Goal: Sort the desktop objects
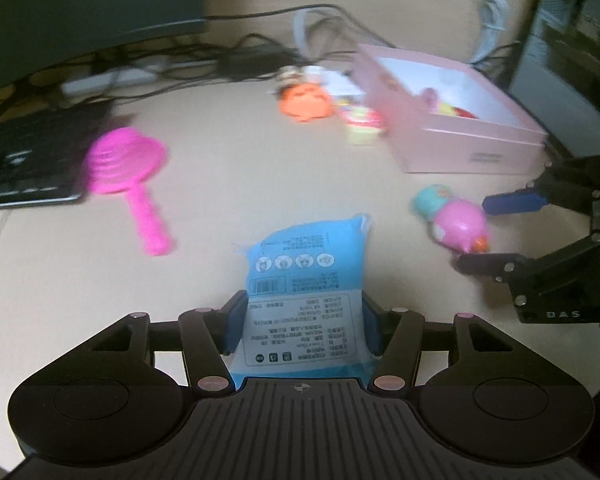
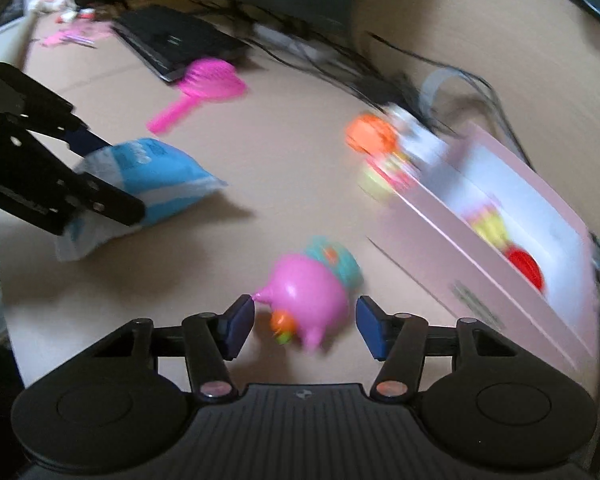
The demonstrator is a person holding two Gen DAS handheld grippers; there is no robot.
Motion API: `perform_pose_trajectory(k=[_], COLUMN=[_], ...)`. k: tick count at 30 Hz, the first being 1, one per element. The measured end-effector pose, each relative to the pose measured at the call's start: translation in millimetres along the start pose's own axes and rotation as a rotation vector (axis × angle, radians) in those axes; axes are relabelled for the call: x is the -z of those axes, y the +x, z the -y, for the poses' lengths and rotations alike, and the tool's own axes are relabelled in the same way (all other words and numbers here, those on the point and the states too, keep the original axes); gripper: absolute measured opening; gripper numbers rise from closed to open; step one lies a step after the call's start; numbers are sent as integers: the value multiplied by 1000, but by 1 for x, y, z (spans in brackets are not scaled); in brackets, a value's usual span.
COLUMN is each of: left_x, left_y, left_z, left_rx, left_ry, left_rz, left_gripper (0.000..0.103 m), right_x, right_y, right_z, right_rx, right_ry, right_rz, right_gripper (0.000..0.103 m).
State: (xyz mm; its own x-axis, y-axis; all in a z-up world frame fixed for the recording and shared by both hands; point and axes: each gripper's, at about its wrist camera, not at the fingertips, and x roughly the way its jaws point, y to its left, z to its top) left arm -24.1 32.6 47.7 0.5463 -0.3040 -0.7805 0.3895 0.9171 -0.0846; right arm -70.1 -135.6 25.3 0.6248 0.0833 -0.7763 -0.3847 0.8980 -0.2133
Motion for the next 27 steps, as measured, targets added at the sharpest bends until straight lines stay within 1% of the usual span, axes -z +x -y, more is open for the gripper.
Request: perform_pose_trajectory(k=[3, 4, 7, 8, 9, 10, 12, 15, 18, 20, 23, 24, 25, 26, 27], left_x=[-6, -8, -17, -20, -22, -23, -22, -19, -12, -7, 4, 8, 11, 14, 15], left_y=[8, 12, 17, 16, 14, 13, 9, -1, -17, -30, -45, -50, -53, -56, -57], left_z=[33, 45, 73, 79, 85, 89, 94, 92, 89, 86, 86, 87, 88, 90, 92], left_rx=[64, 80, 80, 87, 86, 76, 31, -43, -123, -162, -230, -246, -257, -264, -266], left_ry=[1, 10, 17, 17, 23, 28, 23, -33, -90, -120, -142, -153, -162, -163, -159], left_rz=[8, 6, -21, -23, -21, -16, -6, -7, -3, -7, -15, -20, -26, -29, -29], left_gripper=[67, 72, 82, 83, 85, 87, 90, 91, 93, 94, 94, 94, 94, 95, 95], right_x=[24, 30, 49, 54, 57, 60, 64, 60, 50, 40, 27, 22, 19, 15, 13], right_y=[-10, -12, -28, -35, -43, -50, -60, -57, -47, -35, -10, 0, 10, 17, 22], right_z=[21, 28, 50, 58, 66, 72, 79, 77, 67, 61, 57, 56, 56, 54, 53], right_rx=[45, 53, 83, 77, 63, 48, 13, -51, -94, -112, -146, -154, -161, -168, -182], right_ry=[40, 57, 111, 136, 161, 179, 200, 194, 121, 64, 13, 3, -7, -15, -14], right_rz=[-28, -36, -44, -36, -17, 5, 46, 95, 144, 169, 180, 172, 160, 139, 123], right_gripper=[57, 59, 68, 74, 76, 78, 78, 78, 78, 77, 77, 76, 67, 53, 50])
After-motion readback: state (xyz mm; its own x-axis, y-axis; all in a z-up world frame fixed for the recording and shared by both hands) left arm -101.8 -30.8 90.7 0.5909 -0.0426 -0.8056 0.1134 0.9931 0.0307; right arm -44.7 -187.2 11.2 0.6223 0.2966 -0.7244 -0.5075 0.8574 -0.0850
